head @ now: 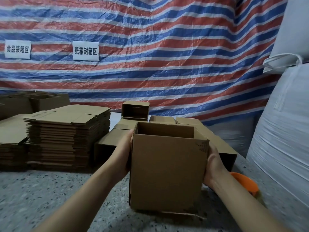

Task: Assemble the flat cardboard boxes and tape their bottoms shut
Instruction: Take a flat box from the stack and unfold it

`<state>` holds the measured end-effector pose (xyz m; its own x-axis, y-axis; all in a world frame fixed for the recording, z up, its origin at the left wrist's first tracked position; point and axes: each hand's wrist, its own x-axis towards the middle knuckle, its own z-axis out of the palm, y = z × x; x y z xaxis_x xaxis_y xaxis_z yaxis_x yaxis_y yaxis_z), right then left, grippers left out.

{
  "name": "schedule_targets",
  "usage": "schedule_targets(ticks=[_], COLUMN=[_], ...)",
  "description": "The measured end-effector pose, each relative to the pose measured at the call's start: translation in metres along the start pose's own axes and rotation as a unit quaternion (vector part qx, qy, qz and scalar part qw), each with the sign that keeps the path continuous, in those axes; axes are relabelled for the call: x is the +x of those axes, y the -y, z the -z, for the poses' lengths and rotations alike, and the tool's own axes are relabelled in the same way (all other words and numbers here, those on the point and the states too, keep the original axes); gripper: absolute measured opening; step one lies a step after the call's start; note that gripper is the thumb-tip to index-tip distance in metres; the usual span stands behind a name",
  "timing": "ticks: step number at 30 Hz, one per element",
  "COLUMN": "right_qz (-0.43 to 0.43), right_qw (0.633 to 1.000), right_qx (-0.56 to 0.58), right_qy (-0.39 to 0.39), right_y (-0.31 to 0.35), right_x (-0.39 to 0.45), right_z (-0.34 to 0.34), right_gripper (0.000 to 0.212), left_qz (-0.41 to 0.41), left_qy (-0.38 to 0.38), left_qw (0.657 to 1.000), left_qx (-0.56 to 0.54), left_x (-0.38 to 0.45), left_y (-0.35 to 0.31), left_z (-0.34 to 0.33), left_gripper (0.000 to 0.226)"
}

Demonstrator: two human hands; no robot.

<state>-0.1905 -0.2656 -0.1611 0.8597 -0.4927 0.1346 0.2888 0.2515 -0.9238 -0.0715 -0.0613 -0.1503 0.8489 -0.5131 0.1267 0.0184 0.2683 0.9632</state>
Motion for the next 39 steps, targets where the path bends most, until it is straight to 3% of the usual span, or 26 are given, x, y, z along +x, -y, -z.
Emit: schedule_targets(ticks=[5,13,19,22,24,27,29,33,39], right_qz=[-0.026,-0.041,-0.037,-0.04,-0.035,-0.027,-0.018,0.006,0.018], right_qw=[0.998,0.996,0.996,0.995,0.995,0.996,0.997,0.999,1.0], right_qx=[0.032,0.038,0.055,0.063,0.062,0.068,0.068,0.04,0.015], right_qy=[-0.036,-0.064,-0.065,-0.068,-0.065,-0.052,-0.036,-0.021,0.002], right_y=[-0.012,-0.012,-0.014,-0.015,-0.016,-0.016,-0.016,-0.018,-0.018], right_x=[-0.003,-0.001,-0.001,-0.001,-0.001,-0.001,-0.002,-0.005,-0.009], right_z=[-0.004,-0.006,-0.005,-0.005,-0.004,-0.004,-0.003,0.001,-0.001], right_gripper=[0.075,0.07,0.069,0.068,0.065,0.067,0.069,0.071,0.052], left_qz=[0.006,0.033,0.024,0.025,0.016,-0.013,-0.017,-0.015,-0.041], left_qy=[0.026,0.039,0.078,0.012,-0.018,0.019,0.043,0.022,0.046], left_qw=[1.0,0.998,0.997,0.999,0.998,0.999,0.998,0.999,0.998], left_qx=[0.0,-0.041,-0.005,-0.025,-0.052,-0.038,-0.034,-0.038,-0.021], left_x=[-0.008,-0.008,-0.016,-0.011,-0.011,-0.015,-0.018,-0.017,-0.017], left_y=[0.007,0.005,0.001,-0.001,0.001,0.004,0.004,0.006,0.008], left_z=[0.006,0.008,0.005,0.004,0.003,0.005,0.007,0.009,0.01], left_gripper=[0.038,0.046,0.016,0.041,0.035,0.014,0.019,0.014,0.017])
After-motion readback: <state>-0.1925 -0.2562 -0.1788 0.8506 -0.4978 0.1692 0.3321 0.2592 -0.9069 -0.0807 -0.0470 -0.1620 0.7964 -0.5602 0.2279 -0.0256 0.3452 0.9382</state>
